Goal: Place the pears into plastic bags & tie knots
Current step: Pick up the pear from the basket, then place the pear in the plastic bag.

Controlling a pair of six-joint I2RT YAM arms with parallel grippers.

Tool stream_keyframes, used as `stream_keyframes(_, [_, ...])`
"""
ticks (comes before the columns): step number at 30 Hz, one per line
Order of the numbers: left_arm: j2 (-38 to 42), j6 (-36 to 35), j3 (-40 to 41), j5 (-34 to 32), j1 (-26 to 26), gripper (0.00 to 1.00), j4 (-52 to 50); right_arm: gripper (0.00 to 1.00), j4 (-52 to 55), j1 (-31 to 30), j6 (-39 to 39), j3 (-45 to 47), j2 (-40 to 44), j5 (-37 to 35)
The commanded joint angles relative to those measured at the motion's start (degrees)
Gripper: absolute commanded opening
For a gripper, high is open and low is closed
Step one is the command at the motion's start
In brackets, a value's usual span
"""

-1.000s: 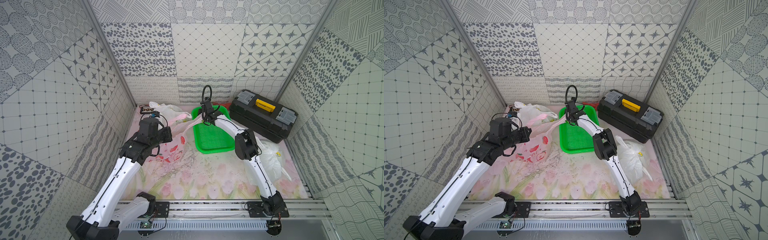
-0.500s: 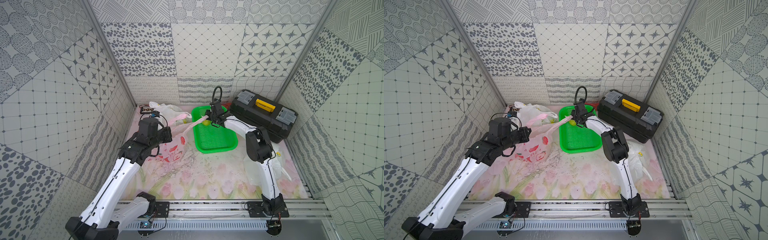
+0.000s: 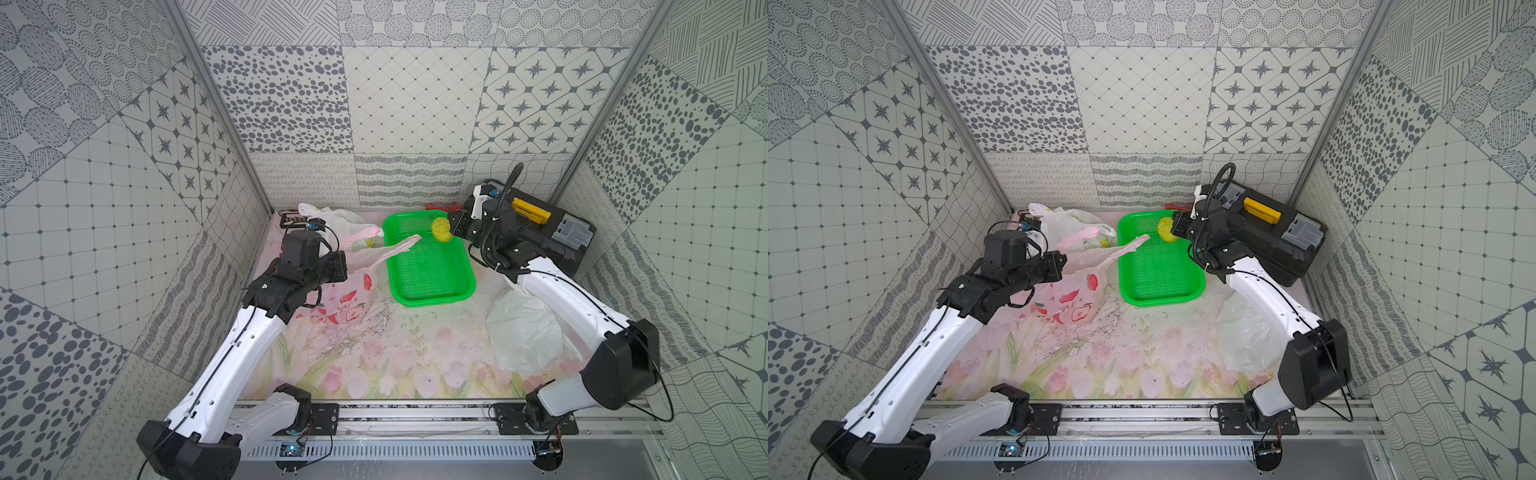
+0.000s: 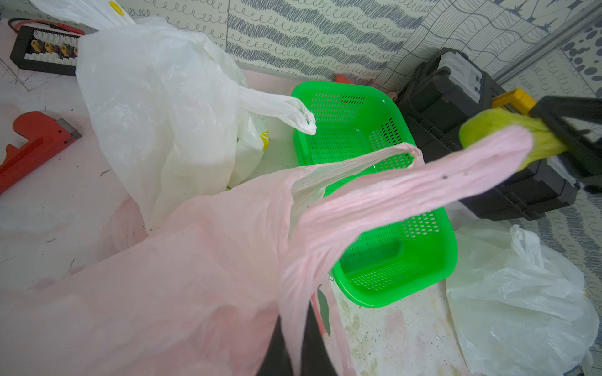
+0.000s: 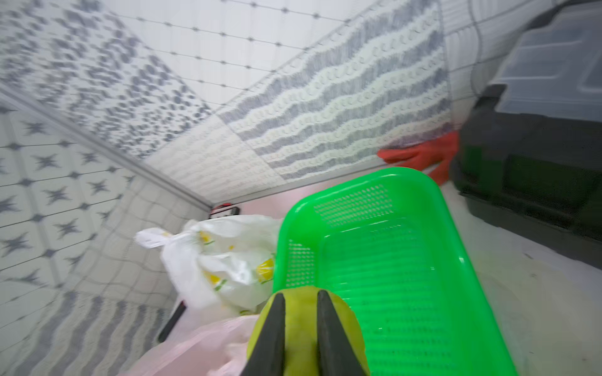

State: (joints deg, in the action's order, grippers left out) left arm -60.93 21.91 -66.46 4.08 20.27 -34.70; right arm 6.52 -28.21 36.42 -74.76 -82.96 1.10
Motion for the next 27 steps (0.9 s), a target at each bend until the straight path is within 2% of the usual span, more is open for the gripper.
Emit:
stream_keyframes(1, [-0.3, -2.2, -1.5, 2.7, 0.3, 0.0, 3.0, 0.14, -1.9, -6.6, 4.2, 0.4, -0.1, 5.6])
stream_keyframes(5, [0.4, -1.7, -1.3, 3.2, 0.6, 0.0, 3.5, 0.14, -7.4, -12.9, 9.5, -2.7, -6.4, 6.6])
stream_keyframes(11, [1.8, -1.7, -0.6, 3.4, 1.2, 0.0, 2.8, 0.14, -12.7, -19.4, 14.5, -10.3, -17.9, 12.3])
stream_keyframes(14, [2.1, -1.7, -0.1, 3.5, 1.4, 0.0, 2.9, 0.14, -12.7, -20.4, 16.8, -11.6, -23.2, 13.7])
stream_keyframes(19, [2.0, -0.9, 1.0, 4.7, 1.4, 0.0, 4.5, 0.2, -8.3, -21.1, 14.3, -11.8, -28.7, 8.3])
stream_keyframes(27, [1.2, -0.6, 1.4, 5.8, 1.6, 0.0, 4.7, 0.2, -6.6, -20.9, 16.5, -18.5, -27.9, 9.9])
